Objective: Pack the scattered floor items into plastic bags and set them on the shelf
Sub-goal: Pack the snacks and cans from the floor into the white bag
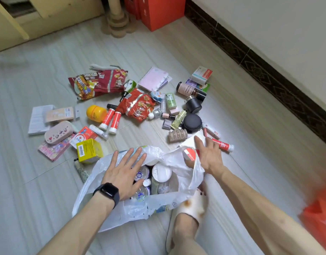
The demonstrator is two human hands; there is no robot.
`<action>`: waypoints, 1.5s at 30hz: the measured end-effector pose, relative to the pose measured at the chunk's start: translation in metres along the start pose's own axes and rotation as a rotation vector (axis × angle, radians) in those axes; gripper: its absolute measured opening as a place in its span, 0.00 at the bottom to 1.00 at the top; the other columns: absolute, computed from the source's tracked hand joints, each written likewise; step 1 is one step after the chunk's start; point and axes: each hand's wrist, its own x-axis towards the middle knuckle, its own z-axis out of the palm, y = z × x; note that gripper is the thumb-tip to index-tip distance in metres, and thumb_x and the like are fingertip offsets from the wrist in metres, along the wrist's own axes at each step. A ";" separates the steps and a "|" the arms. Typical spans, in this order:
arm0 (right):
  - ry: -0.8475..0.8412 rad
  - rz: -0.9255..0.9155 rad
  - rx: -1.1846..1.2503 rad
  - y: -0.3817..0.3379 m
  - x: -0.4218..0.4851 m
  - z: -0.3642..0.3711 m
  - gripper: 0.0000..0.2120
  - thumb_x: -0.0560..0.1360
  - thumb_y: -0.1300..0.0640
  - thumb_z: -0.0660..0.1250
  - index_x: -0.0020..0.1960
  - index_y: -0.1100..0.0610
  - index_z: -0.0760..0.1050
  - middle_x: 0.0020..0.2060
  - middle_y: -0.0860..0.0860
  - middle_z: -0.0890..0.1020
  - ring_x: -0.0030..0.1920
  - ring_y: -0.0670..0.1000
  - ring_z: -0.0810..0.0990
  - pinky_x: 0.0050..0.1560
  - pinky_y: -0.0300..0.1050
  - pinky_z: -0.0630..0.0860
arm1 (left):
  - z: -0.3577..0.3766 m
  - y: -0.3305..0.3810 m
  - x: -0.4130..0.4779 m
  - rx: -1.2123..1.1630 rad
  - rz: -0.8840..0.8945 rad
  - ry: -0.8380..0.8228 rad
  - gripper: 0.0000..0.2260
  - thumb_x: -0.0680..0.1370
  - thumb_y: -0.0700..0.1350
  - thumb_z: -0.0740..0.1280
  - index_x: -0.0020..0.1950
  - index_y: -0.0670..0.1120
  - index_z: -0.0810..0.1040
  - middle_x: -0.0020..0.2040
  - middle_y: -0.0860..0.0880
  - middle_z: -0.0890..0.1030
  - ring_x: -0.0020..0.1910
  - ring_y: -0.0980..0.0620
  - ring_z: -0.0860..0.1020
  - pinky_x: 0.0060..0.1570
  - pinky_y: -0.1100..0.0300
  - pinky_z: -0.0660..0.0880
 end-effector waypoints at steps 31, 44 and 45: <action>-0.305 -0.275 0.219 -0.173 -0.125 -0.020 0.12 0.79 0.49 0.57 0.49 0.54 0.77 0.45 0.54 0.84 0.48 0.58 0.80 0.42 0.47 0.71 | -0.098 -0.071 -0.059 -0.799 -0.874 0.049 0.13 0.75 0.49 0.66 0.60 0.55 0.72 0.46 0.48 0.79 0.42 0.45 0.78 0.42 0.54 0.75; -0.114 -0.441 -0.300 -0.112 -0.074 -0.048 0.28 0.79 0.41 0.55 0.77 0.42 0.52 0.80 0.55 0.42 0.79 0.60 0.43 0.76 0.64 0.50 | -0.079 -0.014 -0.027 0.251 -0.026 -0.359 0.19 0.79 0.47 0.60 0.69 0.44 0.73 0.69 0.38 0.71 0.72 0.40 0.62 0.73 0.39 0.44; -0.133 -0.425 -0.344 -0.107 -0.070 -0.050 0.37 0.77 0.35 0.56 0.79 0.43 0.42 0.78 0.55 0.34 0.78 0.60 0.35 0.75 0.67 0.41 | -0.075 -0.020 -0.027 0.290 -0.089 -0.404 0.25 0.80 0.52 0.60 0.75 0.46 0.64 0.76 0.37 0.61 0.77 0.39 0.54 0.73 0.37 0.38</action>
